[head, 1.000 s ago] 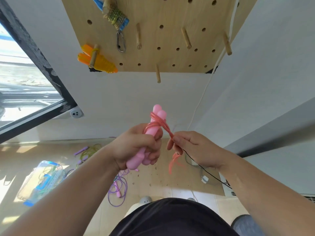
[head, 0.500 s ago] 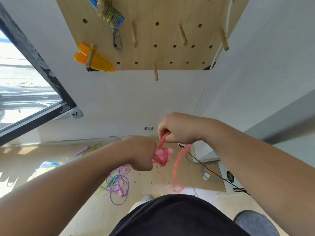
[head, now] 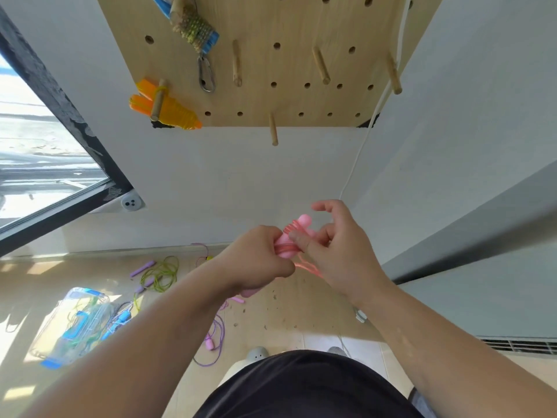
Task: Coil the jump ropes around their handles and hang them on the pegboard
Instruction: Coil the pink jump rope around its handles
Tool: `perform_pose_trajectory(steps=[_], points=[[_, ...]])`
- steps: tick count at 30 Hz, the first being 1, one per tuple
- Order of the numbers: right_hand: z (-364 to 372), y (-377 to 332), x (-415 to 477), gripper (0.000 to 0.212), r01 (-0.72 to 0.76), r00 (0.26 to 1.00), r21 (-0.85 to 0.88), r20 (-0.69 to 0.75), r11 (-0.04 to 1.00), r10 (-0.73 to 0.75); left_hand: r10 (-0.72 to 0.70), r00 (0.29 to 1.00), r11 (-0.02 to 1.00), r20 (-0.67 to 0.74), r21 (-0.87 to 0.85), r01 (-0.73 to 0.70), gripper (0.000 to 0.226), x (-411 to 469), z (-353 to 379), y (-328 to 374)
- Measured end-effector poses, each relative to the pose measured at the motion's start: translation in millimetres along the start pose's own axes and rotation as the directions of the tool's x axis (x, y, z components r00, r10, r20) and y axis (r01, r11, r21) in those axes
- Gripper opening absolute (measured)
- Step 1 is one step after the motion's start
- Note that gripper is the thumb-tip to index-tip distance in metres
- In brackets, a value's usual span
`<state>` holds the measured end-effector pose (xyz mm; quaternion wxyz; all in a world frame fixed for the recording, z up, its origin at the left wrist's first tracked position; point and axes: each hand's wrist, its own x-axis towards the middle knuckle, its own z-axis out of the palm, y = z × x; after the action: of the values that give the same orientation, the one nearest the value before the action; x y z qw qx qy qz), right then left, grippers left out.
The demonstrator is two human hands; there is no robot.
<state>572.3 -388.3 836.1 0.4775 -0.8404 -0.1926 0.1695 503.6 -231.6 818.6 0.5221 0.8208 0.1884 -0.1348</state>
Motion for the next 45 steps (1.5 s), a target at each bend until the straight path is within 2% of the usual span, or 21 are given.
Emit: perform_pose_trajectory(steps=[1, 3, 6, 9, 13, 16, 18, 21, 25, 29, 31, 34, 36, 38, 40, 42, 45], points=[[-3, 0, 1, 0.036, -0.081, 0.996, -0.008, 0.031, 0.997, 0.082, -0.003, 1.000, 1.000, 0.006, -0.005, 0.003, 0.016, -1, 4, 3], [-10, 3, 4, 0.031, -0.163, 0.979, -0.015, 0.118, 0.987, 0.164, -0.004, 1.000, 1.000, -0.010, -0.001, 0.004, 0.015, -2, 11, 10], [-14, 5, 1, 0.022, -0.136, 0.969, 0.123, 0.223, 0.983, 0.106, -0.013, 1.000, 1.000, -0.028, -0.027, 0.013, 0.009, -2, 19, 24], [-22, 11, -4, 0.022, -0.148, 0.977, 0.335, 0.195, 0.930, 0.086, -0.028, 0.998, 0.994, -0.063, -0.106, 0.021, 0.012, -1, 35, 35], [-44, 21, -4, 0.021, -0.213, 0.975, 0.413, 0.153, 0.885, 0.163, 0.003, 0.987, 0.990, -0.162, -0.137, -0.025, 0.024, -10, 60, 43], [-65, 29, 1, 0.020, -0.315, 0.949, 0.591, 0.184, 0.743, 0.256, 0.000, 0.959, 0.985, -0.285, -0.164, -0.049, 0.041, -20, 72, 44], [-78, 35, 4, 0.017, -0.326, 0.945, 0.682, 0.219, 0.654, 0.243, -0.010, 0.925, 0.967, -0.380, -0.240, -0.088, 0.046, -23, 85, 49], [-94, 44, 6, 0.019, -0.292, 0.956, 0.718, 0.246, 0.632, 0.162, -0.030, 0.888, 0.928, -0.459, -0.342, -0.145, 0.043, -18, 105, 64], [-116, 62, 5, 0.028, -0.238, 0.962, 0.681, 0.263, 0.692, 0.071, -0.049, 0.886, 0.916, -0.462, -0.374, -0.144, 0.037, -5, 118, 84], [-135, 76, 0, 0.032, -0.137, 0.973, 0.676, 0.230, 0.724, -0.031, -0.073, 0.850, 0.873, -0.521, -0.446, -0.198, 0.032, 2, 144, 102], [-144, 81, -1, 0.038, -0.096, 0.965, 0.620, 0.248, 0.778, -0.079, -0.100, 0.832, 0.827, -0.546, -0.511, -0.236, 0.032, 5, 157, 107], [-156, 94, -3, 0.047, -0.100, 0.945, 0.499, 0.318, 0.861, -0.075, -0.182, 0.794, 0.735, -0.580, -0.617, -0.282, 0.031, 10, 160, 109], [-161, 102, -4, 0.044, -0.057, 0.937, 0.405, 0.338, 0.912, -0.091, -0.213, 0.781, 0.694, -0.588, -0.654, -0.302, 0.027, 9, 153, 107], [-165, 108, -4, 0.030, 0.037, 0.936, 0.302, 0.323, 0.952, -0.139, -0.208, 0.786, 0.713, -0.582, -0.640, -0.286, 0.026, 5, 149, 105], [-167, 110, -6, 0.028, 0.112, 0.930, 0.217, 0.322, 0.970, -0.180, -0.221, 0.791, 0.700, -0.570, -0.657, -0.278, 0.024, 0, 150, 105], [-165, 111, -9, 0.027, 0.233, 0.908, 0.135, 0.325, 0.963, -0.266, -0.235, 0.815, 0.648, -0.530, -0.710, -0.275, 0.023, -4, 153, 107], [-162, 120, -7, 0.024, 0.360, 0.864, 0.045, 0.360, 0.932, -0.352, -0.220, 0.878, 0.525, -0.425, -0.810, -0.260, 0.035, -11, 156, 111]])
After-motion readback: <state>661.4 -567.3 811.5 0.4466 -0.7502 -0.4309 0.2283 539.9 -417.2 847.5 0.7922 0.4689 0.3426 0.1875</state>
